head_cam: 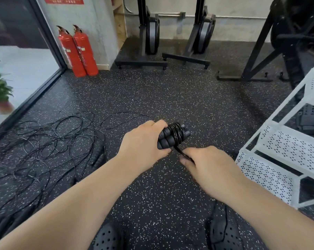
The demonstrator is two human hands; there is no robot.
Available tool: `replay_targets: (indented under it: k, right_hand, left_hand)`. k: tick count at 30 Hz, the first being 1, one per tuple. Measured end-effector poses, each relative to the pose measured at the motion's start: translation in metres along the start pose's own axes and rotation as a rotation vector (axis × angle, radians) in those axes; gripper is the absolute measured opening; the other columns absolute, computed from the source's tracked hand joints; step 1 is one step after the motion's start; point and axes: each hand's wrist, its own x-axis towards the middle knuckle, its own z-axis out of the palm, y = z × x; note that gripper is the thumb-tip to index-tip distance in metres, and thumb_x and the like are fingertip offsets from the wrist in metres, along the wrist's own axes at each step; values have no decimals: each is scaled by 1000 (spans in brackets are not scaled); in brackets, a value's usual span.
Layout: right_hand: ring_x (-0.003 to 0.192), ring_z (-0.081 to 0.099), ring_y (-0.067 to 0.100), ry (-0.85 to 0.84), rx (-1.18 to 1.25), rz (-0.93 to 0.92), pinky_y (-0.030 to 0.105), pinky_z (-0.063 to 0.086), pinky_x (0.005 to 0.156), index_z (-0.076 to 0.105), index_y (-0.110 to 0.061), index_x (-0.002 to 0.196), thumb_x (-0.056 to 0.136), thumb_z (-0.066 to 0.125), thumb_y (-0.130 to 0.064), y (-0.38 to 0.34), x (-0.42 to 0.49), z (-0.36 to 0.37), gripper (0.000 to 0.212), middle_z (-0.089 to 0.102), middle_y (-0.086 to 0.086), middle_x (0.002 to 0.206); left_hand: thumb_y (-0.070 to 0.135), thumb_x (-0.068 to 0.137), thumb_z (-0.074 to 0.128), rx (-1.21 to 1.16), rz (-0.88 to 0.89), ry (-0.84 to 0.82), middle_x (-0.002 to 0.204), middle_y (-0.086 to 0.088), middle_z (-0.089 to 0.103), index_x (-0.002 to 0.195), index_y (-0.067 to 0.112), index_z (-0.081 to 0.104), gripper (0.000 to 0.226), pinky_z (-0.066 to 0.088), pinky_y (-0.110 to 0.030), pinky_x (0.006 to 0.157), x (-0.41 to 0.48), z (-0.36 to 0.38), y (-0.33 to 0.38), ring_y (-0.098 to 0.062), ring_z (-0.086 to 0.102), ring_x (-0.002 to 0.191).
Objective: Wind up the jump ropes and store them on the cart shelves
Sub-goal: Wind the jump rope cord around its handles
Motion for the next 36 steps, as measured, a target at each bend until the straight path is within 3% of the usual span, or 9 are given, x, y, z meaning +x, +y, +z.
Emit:
replay_targets:
  k: [5,12,19,23,25,28,30,32,36]
  right_hand:
    - [74,62,14,72,-145,-58,33,53,64,66,-39,106,105,44,-61,-11,-6,-27,31,62,-13,79]
    - [79,61,7,224,7,-41,37,55,71,74,-46,98,95,54,-68,22,13,-39,30,68,-20,83]
    - [73,66,-1,65,349,27,30,53,73,75,-40,78,76,84,-64,48,26,-38,26,72,-22,73]
    - [72,70,9,-18,528,44,36,57,76,76,-34,79,68,86,-68,61,28,-40,37,75,-13,76]
    - [64,63,12,-75,651,39,33,50,70,77,-28,78,71,87,-61,66,30,-40,35,73,-7,71]
    - [68,59,13,-164,811,10,34,47,71,78,-20,81,79,88,-50,71,30,-37,32,71,8,75]
    - [66,60,10,-210,886,7,26,47,68,78,-13,85,83,85,-46,73,28,-36,33,70,6,75]
    - [62,58,6,-257,985,27,16,45,62,73,0,91,87,79,-42,74,26,-35,43,66,0,73]
    - [76,64,15,-357,1118,87,32,46,78,63,6,95,99,68,-53,68,23,-29,59,67,7,84]
  left_hand:
    - [60,83,81,110,33,-50,109,12,53,125,41,50,55,54,-38,74,1,5,-2,-19,64,101]
    - [58,81,84,84,305,-111,118,16,57,133,41,52,63,57,-41,86,-7,4,8,-12,60,111]
    - [56,82,85,71,451,-203,123,18,59,133,34,52,64,50,-35,94,-12,-3,19,-11,56,112]
    - [54,82,86,-79,415,-268,126,24,57,140,39,47,71,44,-27,95,-15,-11,24,-4,52,114]
    - [54,81,88,-141,384,-299,121,25,57,135,43,44,71,45,-27,92,-17,-17,26,-3,53,109]
    - [55,79,89,-194,388,-321,114,26,56,128,45,41,70,44,-21,85,-20,-23,29,-1,52,103]
    - [52,78,90,-238,382,-334,111,28,54,127,48,41,69,42,-16,82,-23,-26,31,1,52,102]
    - [46,80,90,-300,363,-351,111,26,56,129,49,41,70,46,-19,83,-26,-28,32,1,55,102]
    - [36,82,90,-445,301,-304,116,20,63,129,50,44,67,51,-31,91,-30,-30,34,-5,61,107]
